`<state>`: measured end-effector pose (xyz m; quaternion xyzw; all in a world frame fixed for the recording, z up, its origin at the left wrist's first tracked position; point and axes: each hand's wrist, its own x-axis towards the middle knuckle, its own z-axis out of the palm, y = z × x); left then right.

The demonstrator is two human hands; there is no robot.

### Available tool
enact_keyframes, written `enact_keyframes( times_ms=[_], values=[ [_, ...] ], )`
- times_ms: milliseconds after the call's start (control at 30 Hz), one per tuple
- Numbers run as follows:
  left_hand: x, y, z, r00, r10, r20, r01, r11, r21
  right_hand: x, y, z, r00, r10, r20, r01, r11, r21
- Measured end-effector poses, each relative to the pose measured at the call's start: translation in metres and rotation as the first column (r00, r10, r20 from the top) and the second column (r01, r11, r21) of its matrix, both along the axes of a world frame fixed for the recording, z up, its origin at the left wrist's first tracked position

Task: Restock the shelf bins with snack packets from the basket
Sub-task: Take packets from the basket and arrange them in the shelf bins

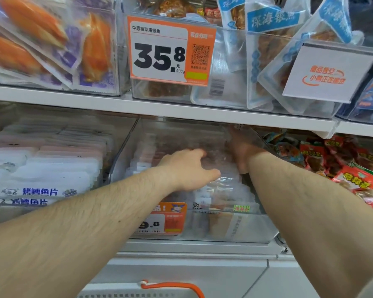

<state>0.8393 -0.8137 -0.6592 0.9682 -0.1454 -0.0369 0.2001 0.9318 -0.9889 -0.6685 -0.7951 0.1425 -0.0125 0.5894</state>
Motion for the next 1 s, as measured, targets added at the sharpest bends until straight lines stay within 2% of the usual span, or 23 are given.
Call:
enact_keyframes(
  times_ms=[67, 167, 333, 433, 500, 633, 733, 800, 867, 933, 1000],
  values=[
    [0.0, -0.002, -0.002, 1.0, -0.009, -0.001, 0.009, 1.0, 0.008, -0.001, 0.002, -0.001, 0.999, 0.041, -0.027, -0.04, 0.998, 0.049],
    [-0.005, -0.002, 0.0, 0.999, -0.036, 0.017, 0.036, 0.999, 0.02, -0.012, -0.008, -0.004, 0.983, 0.075, -0.165, -0.04, 0.978, 0.206],
    [-0.034, 0.005, -0.002, 0.983, -0.164, 0.084, 0.153, 0.981, 0.119, -0.069, -0.025, 0.01, 0.919, 0.024, -0.393, 0.011, 0.996, 0.085],
    [-0.055, 0.005, -0.009, 0.972, -0.219, 0.084, 0.2, 0.961, 0.191, -0.095, -0.023, 0.0, 0.904, 0.086, -0.418, -0.055, 0.995, 0.084],
    [-0.064, 0.003, -0.01, 0.969, -0.233, 0.086, 0.209, 0.951, 0.229, -0.103, -0.016, -0.006, 0.913, 0.082, -0.399, -0.031, 0.991, 0.132],
    [-0.071, 0.009, -0.007, 0.957, -0.228, 0.181, 0.177, 0.949, 0.259, -0.111, -0.004, 0.0, 0.941, -0.005, -0.339, 0.043, 0.994, 0.103],
    [-0.081, 0.021, -0.002, 0.934, -0.237, 0.267, 0.174, 0.956, 0.238, -0.115, 0.006, 0.002, 0.964, -0.11, -0.243, 0.1, 0.994, -0.054],
    [-0.091, 0.032, -0.001, 0.912, -0.234, 0.337, 0.175, 0.965, 0.196, -0.127, 0.017, 0.006, 0.969, -0.22, -0.115, 0.195, 0.961, -0.194],
    [-0.104, 0.046, -0.002, 0.892, -0.229, 0.39, 0.177, 0.97, 0.165, -0.146, 0.033, 0.015, 0.953, -0.29, 0.082, 0.302, 0.903, -0.305],
    [-0.118, 0.062, -0.007, 0.887, -0.226, 0.403, 0.177, 0.972, 0.158, -0.165, 0.054, 0.017, 0.931, -0.263, 0.254, 0.328, 0.908, -0.261],
    [-0.133, 0.081, -0.016, 0.895, -0.22, 0.387, 0.167, 0.972, 0.166, -0.186, 0.084, 0.014, 0.922, -0.214, 0.324, 0.272, 0.951, -0.146]
  ],
)
